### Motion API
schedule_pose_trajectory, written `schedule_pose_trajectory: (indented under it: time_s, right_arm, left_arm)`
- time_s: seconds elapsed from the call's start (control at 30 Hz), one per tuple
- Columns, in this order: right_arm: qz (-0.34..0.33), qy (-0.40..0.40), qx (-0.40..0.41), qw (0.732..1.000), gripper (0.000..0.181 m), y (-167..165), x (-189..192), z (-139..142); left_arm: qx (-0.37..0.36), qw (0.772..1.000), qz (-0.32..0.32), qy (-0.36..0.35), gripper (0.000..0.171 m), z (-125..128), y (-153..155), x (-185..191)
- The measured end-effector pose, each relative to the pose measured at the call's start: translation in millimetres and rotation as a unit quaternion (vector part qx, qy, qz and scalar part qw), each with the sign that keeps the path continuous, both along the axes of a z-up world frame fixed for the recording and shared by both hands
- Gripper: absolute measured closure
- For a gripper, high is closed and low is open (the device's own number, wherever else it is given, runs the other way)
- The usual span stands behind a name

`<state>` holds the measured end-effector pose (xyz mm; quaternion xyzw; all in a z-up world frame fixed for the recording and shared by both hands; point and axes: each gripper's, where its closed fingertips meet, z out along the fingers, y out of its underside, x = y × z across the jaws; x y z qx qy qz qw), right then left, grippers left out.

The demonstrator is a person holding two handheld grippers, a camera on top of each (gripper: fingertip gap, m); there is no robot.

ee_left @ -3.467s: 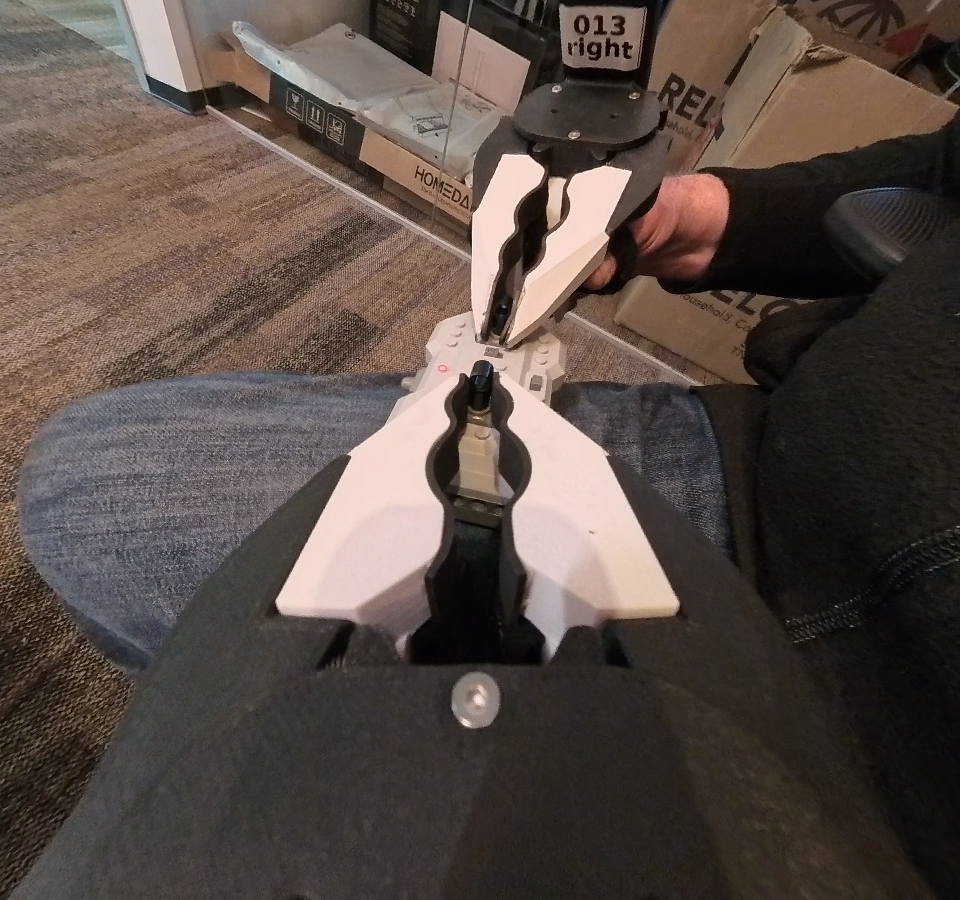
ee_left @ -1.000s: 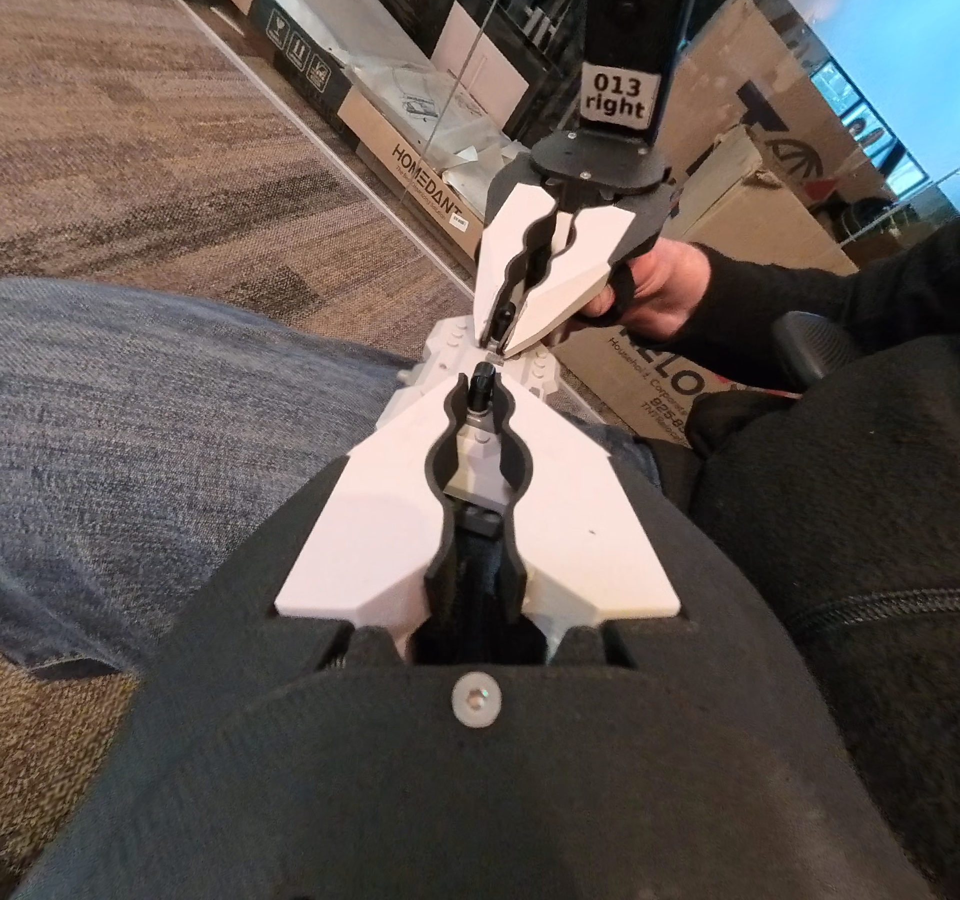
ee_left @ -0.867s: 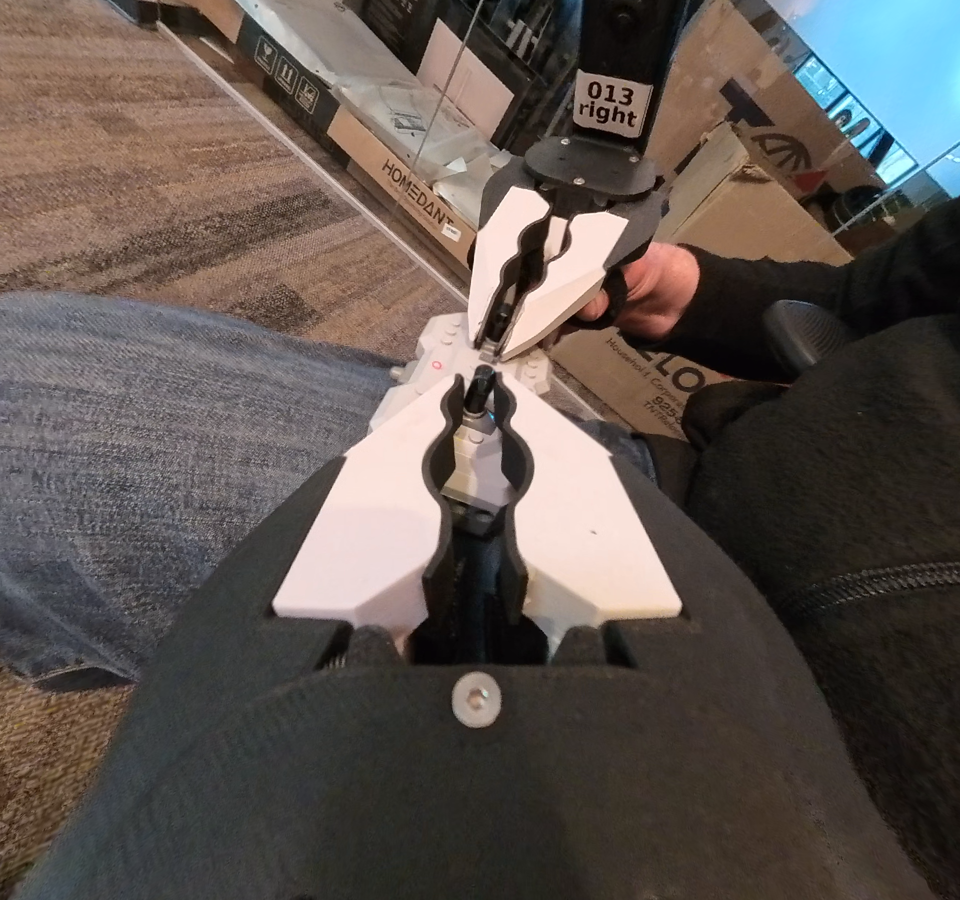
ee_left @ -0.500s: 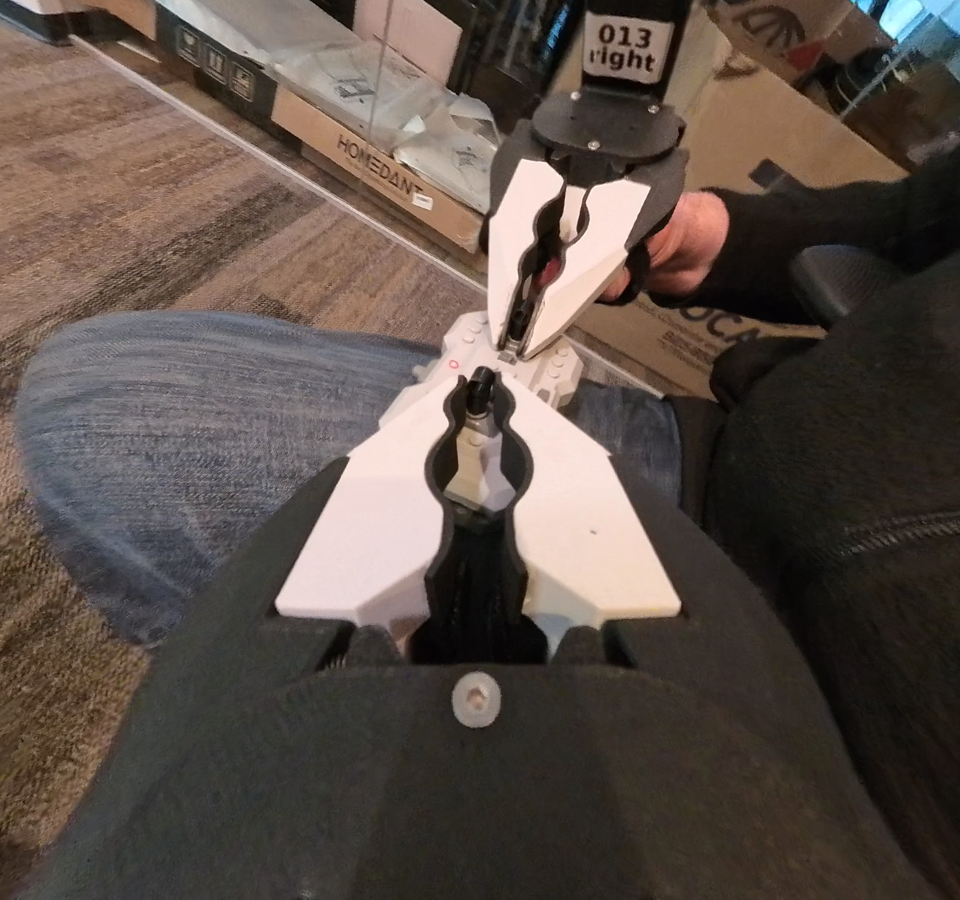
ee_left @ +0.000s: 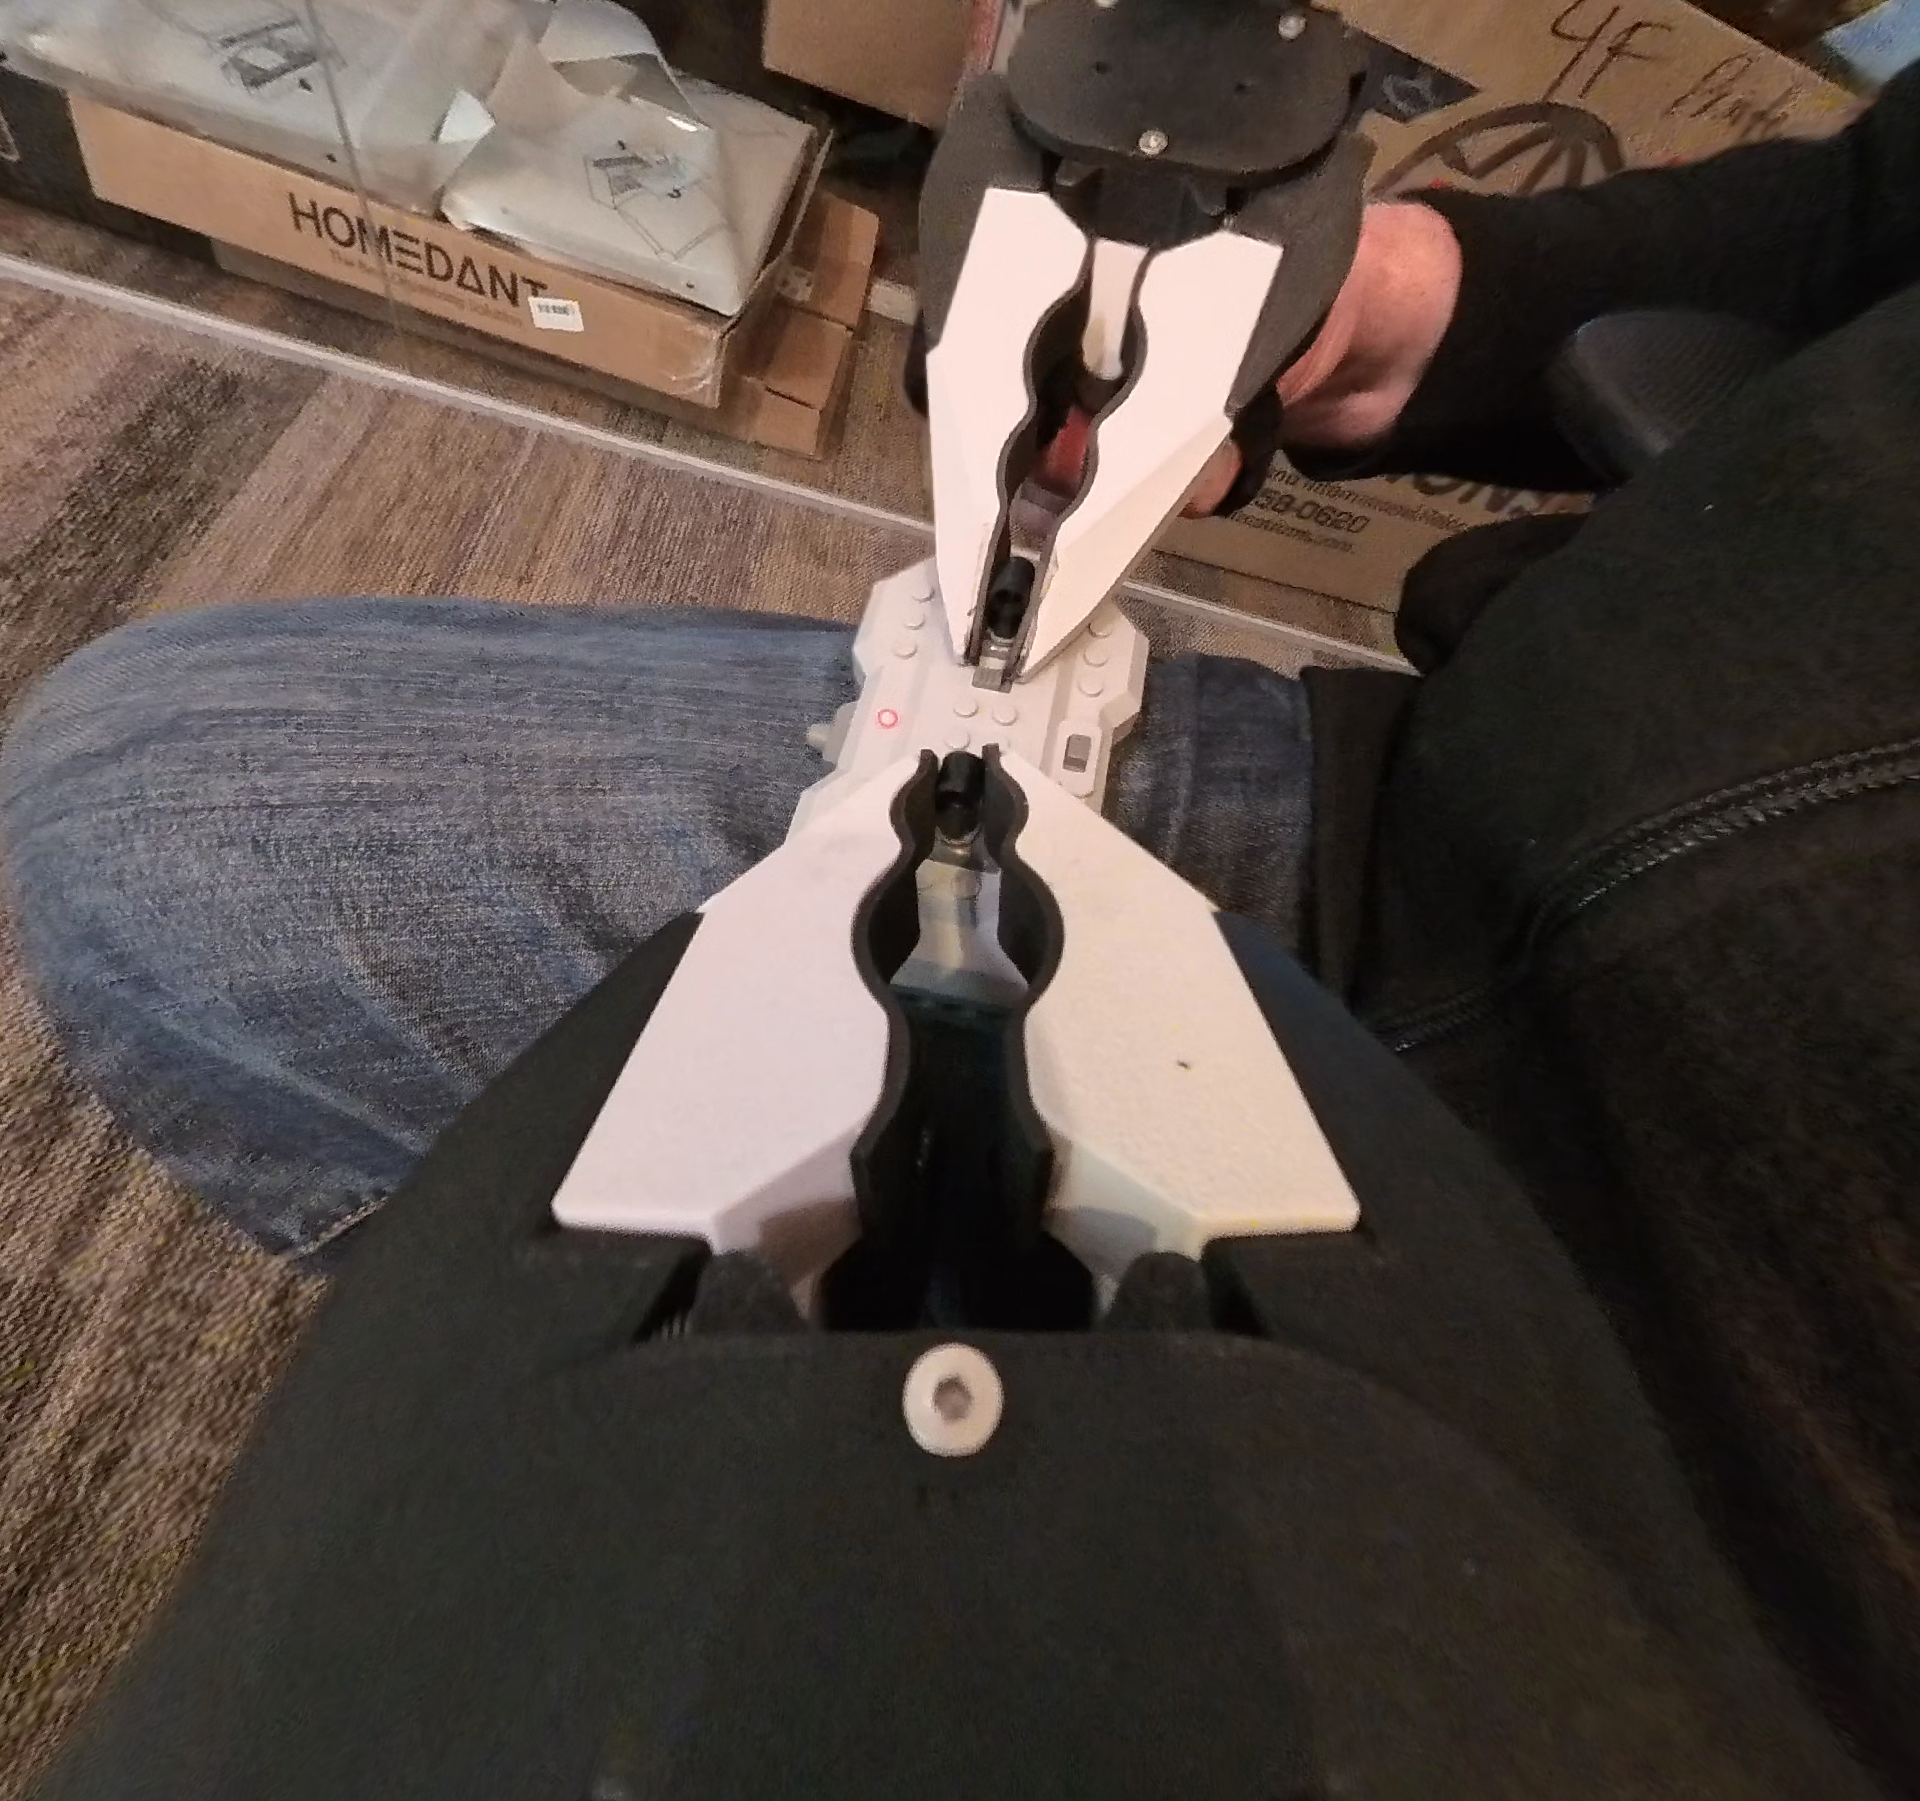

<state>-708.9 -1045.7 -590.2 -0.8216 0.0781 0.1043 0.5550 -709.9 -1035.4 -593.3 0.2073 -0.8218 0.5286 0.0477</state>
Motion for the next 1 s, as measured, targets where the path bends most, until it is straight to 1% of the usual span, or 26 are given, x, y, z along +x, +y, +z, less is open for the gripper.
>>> schedule_pose_trajectory:
  time_s: [0.07, 0.13, 0.17, 0.27, 0.3, 0.37, 0.4, 0.5, 0.57, 0.63, 0.67, 0.73, 0.77, 0.8, 0.83, 0.9, 0.93, 1.0]
  right_arm:
    - [-0.009, 0.021, 0.013, 1.000, 0.172, -9.9, -4.1, 1.0]
    - [-0.026, 0.008, 0.021, 0.999, 0.166, -17.9, -5.5, 0.7]
    - [-0.024, 0.008, 0.026, 0.999, 0.168, -20.7, -9.2, 0.6]
    - [-0.039, 0.011, 0.034, 0.999, 0.161, -28.5, -10.7, 0.3]
    - [-0.040, 0.010, 0.034, 0.999, 0.160, -31.4, -11.3, 0.5]
    - [-0.044, 0.011, 0.041, 0.998, 0.154, -36.6, -11.3, 2.7]
    - [-0.048, 0.010, 0.042, 0.998, 0.152, -39.2, -10.4, 3.3]
    - [-0.053, 0.007, 0.046, 0.998, 0.149, -46.1, -9.6, 3.4]
    - [-0.056, 0.011, 0.053, 0.997, 0.141, -50.2, -10.1, 6.4]
    - [-0.072, 0.006, 0.066, 0.995, 0.138, -56.0, -5.9, 16.4]
    - [-0.082, -0.002, 0.071, 0.994, 0.134, -59.9, -1.6, 23.8]
    - [-0.108, -0.016, 0.089, 0.990, 0.120, -64.7, 11.6, 46.8]
    - [-0.117, -0.024, 0.095, 0.988, 0.112, -64.2, 18.5, 59.5]
    - [-0.125, -0.035, 0.094, 0.987, 0.101, -61.1, 26.1, 70.9]
    - [-0.132, -0.047, 0.089, 0.986, 0.091, -55.6, 33.9, 81.0]
    - [-0.142, -0.063, 0.082, 0.985, 0.083, -39.2, 49.1, 98.7]
    - [-0.144, -0.064, 0.085, 0.984, 0.076, -29.2, 56.3, 106.8]
    - [-0.146, -0.069, 0.080, 0.984, 0.071, -8.3, 69.0, 116.9]
  left_arm:
    - [0.007, 1.000, -0.002, -0.007, 0.164, -0.8, -9.6, 0.1]
    - [0.022, 0.999, -0.009, -0.022, 0.161, -2.2, -17.4, -1.1]
    - [0.025, 0.999, -0.013, -0.024, 0.161, -2.6, -21.2, -2.1]
    - [0.027, 0.999, -0.016, -0.025, 0.160, -3.5, -30.1, -1.3]
    - [0.031, 0.999, -0.012, -0.031, 0.155, -3.8, -31.7, 1.0]
    - [0.022, 0.999, -0.027, -0.030, 0.158, -1.8, -37.9, -2.0]
    - [0.021, 0.999, -0.027, -0.033, 0.156, -2.0, -41.1, -1.8]
    - [0.014, 0.999, -0.027, -0.034, 0.147, 0.1, -46.7, -1.3]
    - [0.004, 0.999, -0.026, -0.035, 0.135, 6.2, -48.0, -0.9]
    - [-0.001, 0.999, -0.015, -0.043, 0.123, 17.3, -45.9, 3.5]
    - [-0.002, 0.999, 0.001, -0.054, 0.119, 24.8, -43.3, 9.9]
    - [-0.005, 0.996, 0.058, -0.065, 0.098, 42.0, -37.2, 33.0]
    - [-0.002, 0.993, 0.093, -0.079, 0.091, 49.8, -32.9, 48.6]
    - [0.011, 0.985, 0.141, -0.101, 0.088, 55.3, -25.6, 69.4]
    - [0.041, 0.975, 0.179, -0.122, 0.087, 55.0, -17.3, 89.4]
    - [0.119, 0.942, 0.265, -0.167, 0.075, 49.4, 7.8, 135.9]
    - [0.141, 0.924, 0.305, -0.183, 0.072, 48.8, 19.6, 156.5]
    - [0.194, 0.890, 0.351, -0.218, 0.058, 43.3, 37.2, 188.5]
